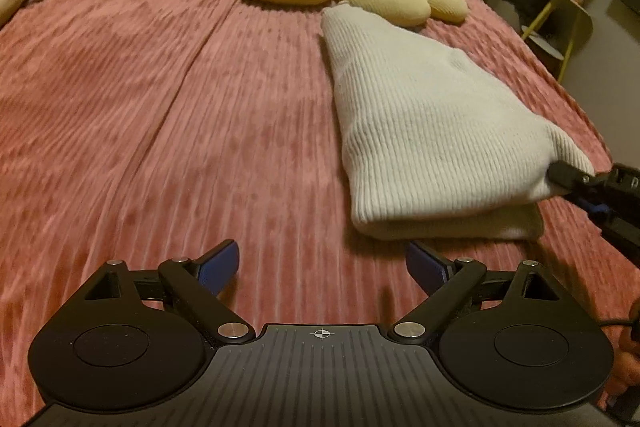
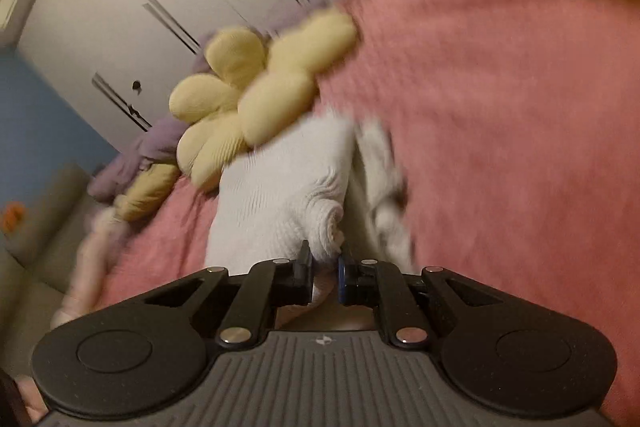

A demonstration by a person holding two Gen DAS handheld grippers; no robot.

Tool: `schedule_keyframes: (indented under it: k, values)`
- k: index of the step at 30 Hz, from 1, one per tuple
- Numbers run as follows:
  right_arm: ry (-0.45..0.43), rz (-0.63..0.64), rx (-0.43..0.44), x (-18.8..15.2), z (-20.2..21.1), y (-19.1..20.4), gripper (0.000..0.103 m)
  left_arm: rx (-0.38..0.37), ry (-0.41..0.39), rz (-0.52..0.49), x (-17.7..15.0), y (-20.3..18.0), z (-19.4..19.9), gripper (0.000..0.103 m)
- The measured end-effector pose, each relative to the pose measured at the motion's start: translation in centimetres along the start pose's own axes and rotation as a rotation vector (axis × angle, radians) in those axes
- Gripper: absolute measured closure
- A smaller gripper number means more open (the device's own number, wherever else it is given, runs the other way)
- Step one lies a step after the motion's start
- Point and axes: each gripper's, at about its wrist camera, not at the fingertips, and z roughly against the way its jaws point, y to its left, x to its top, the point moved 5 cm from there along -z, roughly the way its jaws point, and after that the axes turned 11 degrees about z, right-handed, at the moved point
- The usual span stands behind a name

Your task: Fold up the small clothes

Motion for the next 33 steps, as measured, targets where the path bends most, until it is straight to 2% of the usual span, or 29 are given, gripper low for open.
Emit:
schedule_keyframes:
  k: [2,4,5,6,8,9,11,14,20,25,31,33]
  values:
    - [0.023,0.071,-0.048,-0.1,-0.5,0.0,0.093,0.020,0.004,-0.009,0.2,-0.3,-0.7,0.009]
    - [0.095,0.130,-0.104,-1.2,-1.9,-0.7,0.092,0.024,0.008,-0.008,0.4,-0.1,-0.9,0.009]
    - [0.142,0.125,-0.100,-1.8,-2.6,-1.2,0.091,0.017,0.003,-0.007,0.7,0.0,-0.8,0.009]
    - [0.150,0.120,-0.085,-2.0,-2.6,-1.4,0.091,0.015,-0.001,-0.008,0.8,0.2,-0.7,0.009]
    - [0.154,0.145,-0.085,-1.3,-2.1,-1.4,0.083,0.025,-0.016,-0.003,1.5,0.5,-0.6,0.009]
    - [0.144,0.137,-0.095,-0.9,-1.6,-1.6,0.076,0.027,-0.023,0.002,1.8,0.7,-0.6,0.009]
    - [0.078,0.128,-0.099,0.1,-0.5,-1.3,0.075,0.029,-0.029,0.014,2.6,0.8,-0.9,0.009]
    - [0.006,0.212,-0.137,1.3,0.0,-0.2,0.075,0.028,-0.038,0.013,3.7,0.2,-1.3,0.009]
    - [0.024,0.426,-0.161,2.2,-3.9,2.8,0.079,0.034,-0.064,-0.056,5.2,-1.5,-2.2,0.008]
    - [-0.015,0.565,-0.176,2.6,-6.3,4.5,0.080,0.029,-0.059,-0.067,5.6,-2.1,-3.5,0.008]
    - [0.014,0.716,-0.220,0.5,-8.5,3.5,0.079,0.013,-0.039,-0.089,5.5,-2.5,-5.4,0.006]
    - [0.019,0.720,-0.205,0.4,-8.9,3.0,0.079,0.011,-0.030,-0.092,5.3,-2.4,-5.8,0.005]
